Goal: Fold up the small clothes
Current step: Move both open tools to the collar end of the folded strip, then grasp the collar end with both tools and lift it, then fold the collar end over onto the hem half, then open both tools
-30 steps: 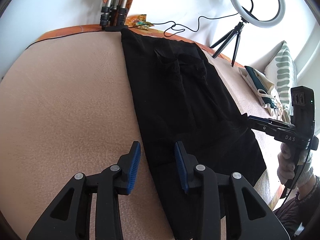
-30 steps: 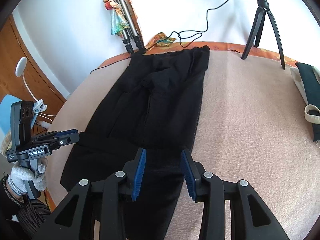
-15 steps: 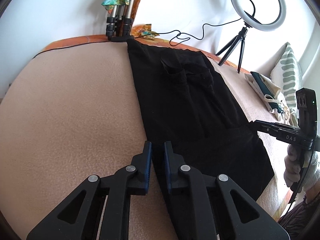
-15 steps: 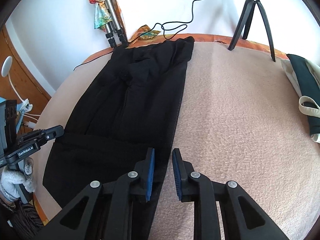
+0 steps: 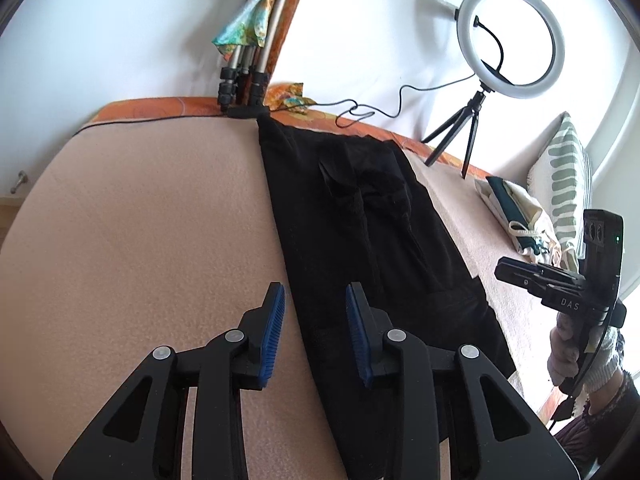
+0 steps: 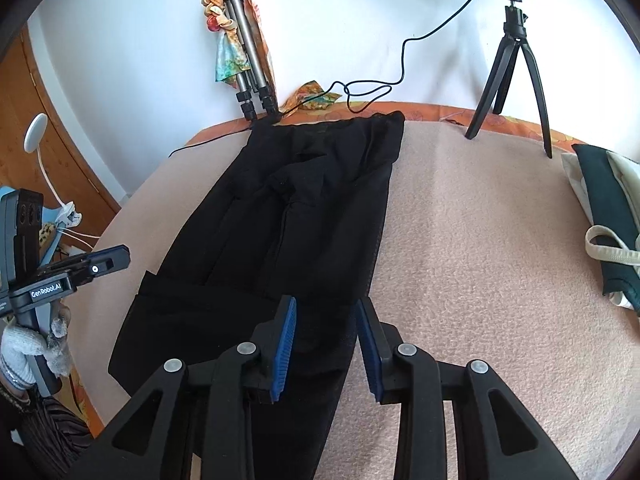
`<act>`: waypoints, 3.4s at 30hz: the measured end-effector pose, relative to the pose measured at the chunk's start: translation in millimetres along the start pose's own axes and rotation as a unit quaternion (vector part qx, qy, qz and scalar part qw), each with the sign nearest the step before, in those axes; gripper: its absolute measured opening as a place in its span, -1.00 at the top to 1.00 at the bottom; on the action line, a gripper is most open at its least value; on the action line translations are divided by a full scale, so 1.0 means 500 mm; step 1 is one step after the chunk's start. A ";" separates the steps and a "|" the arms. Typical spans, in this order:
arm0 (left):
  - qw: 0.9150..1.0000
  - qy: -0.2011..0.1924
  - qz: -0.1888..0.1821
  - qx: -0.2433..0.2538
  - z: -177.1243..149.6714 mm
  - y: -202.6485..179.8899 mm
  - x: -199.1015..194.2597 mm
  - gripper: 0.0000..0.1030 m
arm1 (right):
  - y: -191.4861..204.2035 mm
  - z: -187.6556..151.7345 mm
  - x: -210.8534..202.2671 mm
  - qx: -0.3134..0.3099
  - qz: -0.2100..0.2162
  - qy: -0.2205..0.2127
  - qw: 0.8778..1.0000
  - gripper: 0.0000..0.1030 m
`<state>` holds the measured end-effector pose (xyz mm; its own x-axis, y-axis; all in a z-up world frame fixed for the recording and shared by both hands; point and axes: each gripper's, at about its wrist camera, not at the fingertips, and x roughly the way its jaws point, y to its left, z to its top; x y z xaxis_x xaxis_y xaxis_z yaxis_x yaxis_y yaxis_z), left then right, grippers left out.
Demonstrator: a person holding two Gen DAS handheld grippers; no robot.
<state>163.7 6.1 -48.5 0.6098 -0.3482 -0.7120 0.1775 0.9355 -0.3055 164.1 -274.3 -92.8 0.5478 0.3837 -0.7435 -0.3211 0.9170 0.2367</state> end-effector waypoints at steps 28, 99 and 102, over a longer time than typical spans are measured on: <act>0.999 0.041 0.013 0.003 0.294 0.130 0.351 -0.01 | -0.154 0.328 0.284 -0.007 0.023 0.013 1.000 0.25; 0.977 -0.003 -0.043 0.208 -0.116 -0.141 -0.064 0.88 | 0.095 -0.098 -0.083 -0.094 0.044 -0.034 0.994 0.91; 0.973 0.013 -0.045 0.226 -0.141 -0.145 -0.078 0.82 | 0.091 -0.115 -0.099 -0.098 0.024 -0.035 0.994 0.83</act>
<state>72.6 -52.4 -43.1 0.5577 -0.4256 -0.7127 0.5541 0.8301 -0.0620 78.0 -257.9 -81.3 0.5787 0.4386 -0.6876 -0.4889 0.8613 0.1380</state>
